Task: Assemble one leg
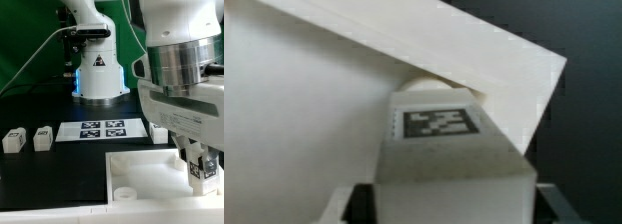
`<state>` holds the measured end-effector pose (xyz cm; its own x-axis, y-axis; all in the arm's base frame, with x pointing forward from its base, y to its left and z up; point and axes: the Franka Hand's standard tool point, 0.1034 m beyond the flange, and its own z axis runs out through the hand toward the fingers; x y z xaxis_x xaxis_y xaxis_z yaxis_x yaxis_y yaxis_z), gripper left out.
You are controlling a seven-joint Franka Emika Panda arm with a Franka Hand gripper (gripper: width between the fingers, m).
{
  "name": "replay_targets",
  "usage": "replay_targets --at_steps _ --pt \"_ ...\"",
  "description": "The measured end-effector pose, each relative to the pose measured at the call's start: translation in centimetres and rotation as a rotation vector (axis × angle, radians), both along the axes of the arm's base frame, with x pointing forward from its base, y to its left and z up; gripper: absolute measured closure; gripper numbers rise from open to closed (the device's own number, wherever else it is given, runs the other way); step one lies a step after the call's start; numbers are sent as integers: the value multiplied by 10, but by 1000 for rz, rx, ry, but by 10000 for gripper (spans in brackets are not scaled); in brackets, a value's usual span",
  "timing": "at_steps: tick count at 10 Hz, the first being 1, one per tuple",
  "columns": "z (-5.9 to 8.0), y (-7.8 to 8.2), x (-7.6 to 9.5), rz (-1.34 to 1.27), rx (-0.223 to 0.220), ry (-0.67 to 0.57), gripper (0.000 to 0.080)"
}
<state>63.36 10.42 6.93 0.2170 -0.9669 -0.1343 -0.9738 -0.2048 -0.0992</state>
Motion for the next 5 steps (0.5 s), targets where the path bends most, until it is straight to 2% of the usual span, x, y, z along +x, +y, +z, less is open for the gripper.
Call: replay_targets --at_steps 2,4,5 --pt "-1 7 -3 -211 15 37 505" --pt "-1 10 -3 -156 11 29 505" --pt "-1 11 -4 -153 11 29 411"
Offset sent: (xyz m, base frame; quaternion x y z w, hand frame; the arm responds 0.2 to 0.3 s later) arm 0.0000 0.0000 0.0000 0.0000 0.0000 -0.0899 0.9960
